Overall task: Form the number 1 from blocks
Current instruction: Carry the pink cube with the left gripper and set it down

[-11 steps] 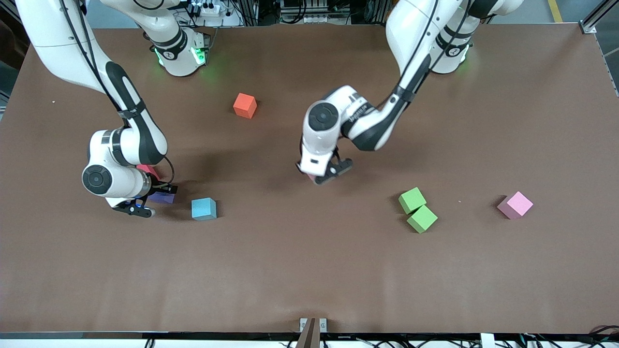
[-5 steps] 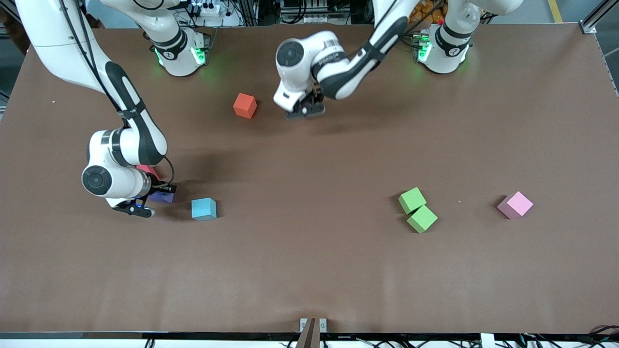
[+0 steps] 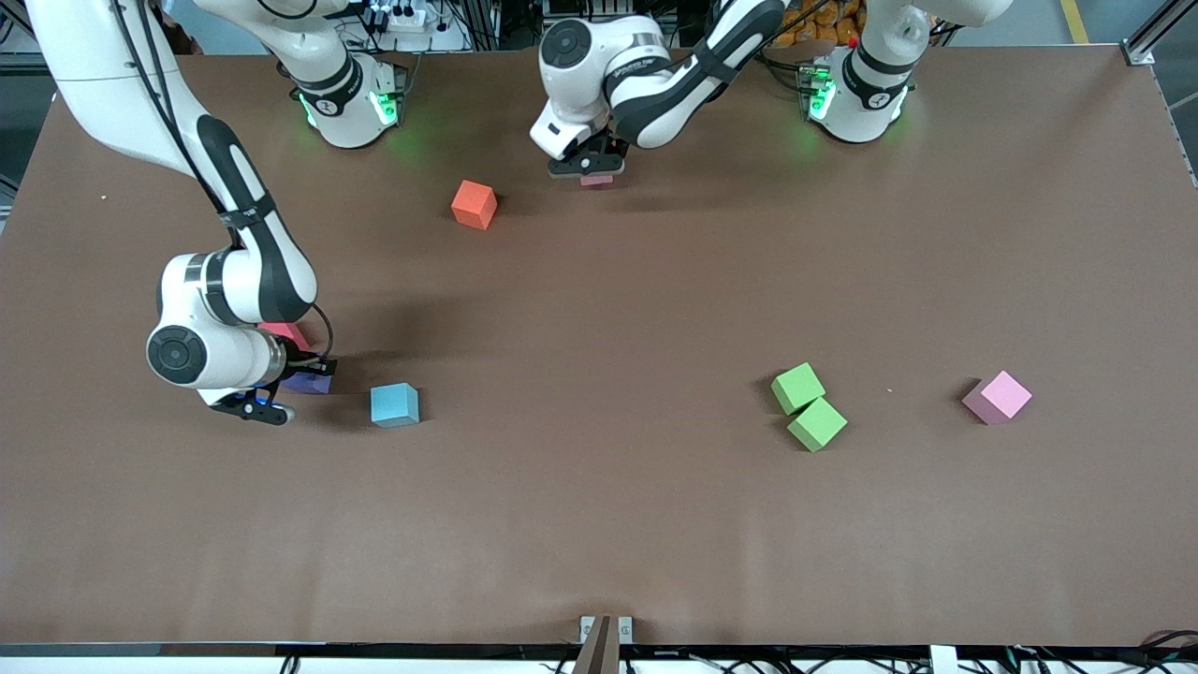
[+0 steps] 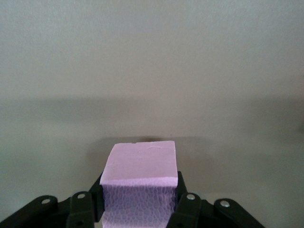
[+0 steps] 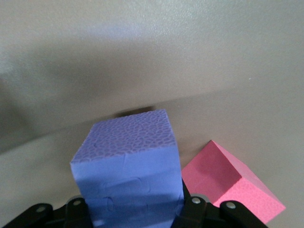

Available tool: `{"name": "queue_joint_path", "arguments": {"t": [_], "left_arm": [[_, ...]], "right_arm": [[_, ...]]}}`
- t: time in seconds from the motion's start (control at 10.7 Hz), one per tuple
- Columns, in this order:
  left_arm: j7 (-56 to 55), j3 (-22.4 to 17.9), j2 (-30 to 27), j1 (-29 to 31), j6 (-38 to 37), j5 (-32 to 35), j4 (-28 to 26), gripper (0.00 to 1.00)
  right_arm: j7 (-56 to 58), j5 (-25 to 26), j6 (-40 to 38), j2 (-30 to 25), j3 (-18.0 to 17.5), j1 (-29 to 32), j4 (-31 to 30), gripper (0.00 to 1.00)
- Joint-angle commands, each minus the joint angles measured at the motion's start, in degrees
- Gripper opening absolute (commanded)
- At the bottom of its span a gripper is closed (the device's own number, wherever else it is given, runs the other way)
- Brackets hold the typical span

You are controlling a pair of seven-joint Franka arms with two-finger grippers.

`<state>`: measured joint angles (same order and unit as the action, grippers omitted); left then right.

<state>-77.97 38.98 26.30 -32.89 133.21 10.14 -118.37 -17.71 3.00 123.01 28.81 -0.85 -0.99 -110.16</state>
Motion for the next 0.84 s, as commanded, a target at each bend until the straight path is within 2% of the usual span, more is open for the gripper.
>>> {"name": "queue_joint_path", "arguments": {"t": [0.0, 0.19, 0.56, 0.74], "left_arm": [[-3.41, 2.76, -2.57, 1.51, 5.28, 1.47, -5.71, 0.00], [-5.25, 3.73, -2.31, 1.34, 7.23, 1.55, -6.87, 0.00], [-5.53, 4.70, -2.05, 0.11, 7.77, 1.64, -7.05, 0.00], [-7.01, 4.70, -1.00, -0.51, 8.20, 5.05, -6.96, 0.00]], "right_arm": [[0.13, -0.45, -1.98, -2.70, -0.90, 0.28, -0.06, 0.00], [0.13, -1.68, -4.35, -3.50, -2.83, 0.28, 1.77, 0.00], [0.04, -3.79, -5.59, -4.55, -3.54, -0.07, 2.49, 0.00], [-0.22, -3.79, -9.17, -6.21, -3.63, -1.99, 2.40, 0.00]]}}
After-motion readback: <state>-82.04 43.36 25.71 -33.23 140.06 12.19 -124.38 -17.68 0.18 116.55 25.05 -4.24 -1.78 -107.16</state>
